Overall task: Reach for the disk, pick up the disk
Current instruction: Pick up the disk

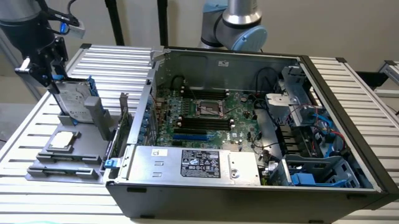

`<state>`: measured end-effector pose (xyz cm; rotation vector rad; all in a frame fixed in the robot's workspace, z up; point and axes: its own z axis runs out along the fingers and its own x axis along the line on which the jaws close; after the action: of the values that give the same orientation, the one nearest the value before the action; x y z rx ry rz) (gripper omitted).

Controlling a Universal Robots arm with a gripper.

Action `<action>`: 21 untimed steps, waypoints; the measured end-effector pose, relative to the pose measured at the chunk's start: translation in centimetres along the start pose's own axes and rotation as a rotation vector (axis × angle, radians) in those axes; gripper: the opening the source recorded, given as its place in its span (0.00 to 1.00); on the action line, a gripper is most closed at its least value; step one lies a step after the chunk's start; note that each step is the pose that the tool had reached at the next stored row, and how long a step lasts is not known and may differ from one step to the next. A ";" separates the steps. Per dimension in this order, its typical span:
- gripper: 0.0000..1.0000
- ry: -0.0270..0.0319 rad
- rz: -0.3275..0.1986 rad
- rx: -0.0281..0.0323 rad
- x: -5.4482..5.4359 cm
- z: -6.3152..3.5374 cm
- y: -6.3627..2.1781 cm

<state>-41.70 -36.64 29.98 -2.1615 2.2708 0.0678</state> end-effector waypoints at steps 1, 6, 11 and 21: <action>0.54 -0.0001 0.000 0.0001 0.0 0.18 0.00; 0.54 -0.0076 0.000 -0.0004 0.0 0.84 -0.02; 0.54 -0.0164 0.000 -0.0008 0.0 0.87 0.00; 0.54 -0.0164 -0.024 -0.0018 0.0 0.92 0.22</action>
<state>-41.95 -36.64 29.07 -2.1801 2.2367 0.0872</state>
